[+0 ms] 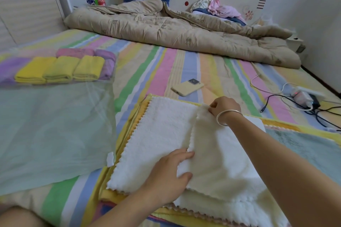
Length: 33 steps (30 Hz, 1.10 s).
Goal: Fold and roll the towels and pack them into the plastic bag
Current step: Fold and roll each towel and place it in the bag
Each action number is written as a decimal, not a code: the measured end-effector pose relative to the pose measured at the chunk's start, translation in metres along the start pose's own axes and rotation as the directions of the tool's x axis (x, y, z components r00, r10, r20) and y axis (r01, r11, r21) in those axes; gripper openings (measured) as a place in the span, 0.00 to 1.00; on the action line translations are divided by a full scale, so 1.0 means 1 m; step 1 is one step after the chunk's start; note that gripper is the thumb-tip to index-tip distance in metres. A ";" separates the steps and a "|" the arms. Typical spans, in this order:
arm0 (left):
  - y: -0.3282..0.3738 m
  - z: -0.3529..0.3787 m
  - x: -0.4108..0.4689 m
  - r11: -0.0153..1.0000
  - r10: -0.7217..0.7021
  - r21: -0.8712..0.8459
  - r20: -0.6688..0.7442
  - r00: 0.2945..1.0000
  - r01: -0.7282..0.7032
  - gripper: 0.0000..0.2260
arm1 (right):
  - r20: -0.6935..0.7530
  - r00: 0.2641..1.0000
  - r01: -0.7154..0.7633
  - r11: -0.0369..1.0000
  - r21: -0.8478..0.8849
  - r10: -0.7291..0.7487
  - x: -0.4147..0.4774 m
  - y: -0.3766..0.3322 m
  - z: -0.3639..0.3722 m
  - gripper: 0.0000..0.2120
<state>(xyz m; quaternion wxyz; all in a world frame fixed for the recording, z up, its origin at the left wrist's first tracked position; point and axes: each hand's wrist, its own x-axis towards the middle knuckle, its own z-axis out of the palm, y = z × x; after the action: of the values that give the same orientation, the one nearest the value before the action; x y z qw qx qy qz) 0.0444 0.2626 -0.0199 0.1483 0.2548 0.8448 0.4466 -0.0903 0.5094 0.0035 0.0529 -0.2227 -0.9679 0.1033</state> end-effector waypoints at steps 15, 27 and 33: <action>-0.037 -0.076 -0.042 0.986 -0.047 0.157 -0.114 0.992 0.065 0.24 | -0.146 0.963 0.264 0.909 0.321 -0.228 -0.008 -0.089 0.022 0.09; -0.063 -0.103 -0.063 0.978 -0.130 0.148 -0.132 0.983 0.149 0.24 | -0.068 0.933 0.358 0.885 0.299 -0.354 0.001 -0.147 0.056 0.08; -0.052 -0.099 -0.068 0.916 -0.148 0.346 -0.180 0.972 0.204 0.25 | -0.068 0.911 0.411 0.887 0.208 -0.406 -0.002 -0.146 0.059 0.10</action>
<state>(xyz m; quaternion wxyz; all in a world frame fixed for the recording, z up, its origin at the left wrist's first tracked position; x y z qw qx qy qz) 0.0377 0.1332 -0.0061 0.0744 0.1660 0.9408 0.2861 -0.1589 0.3701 -0.0212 0.1086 -0.0081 -0.9752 0.1927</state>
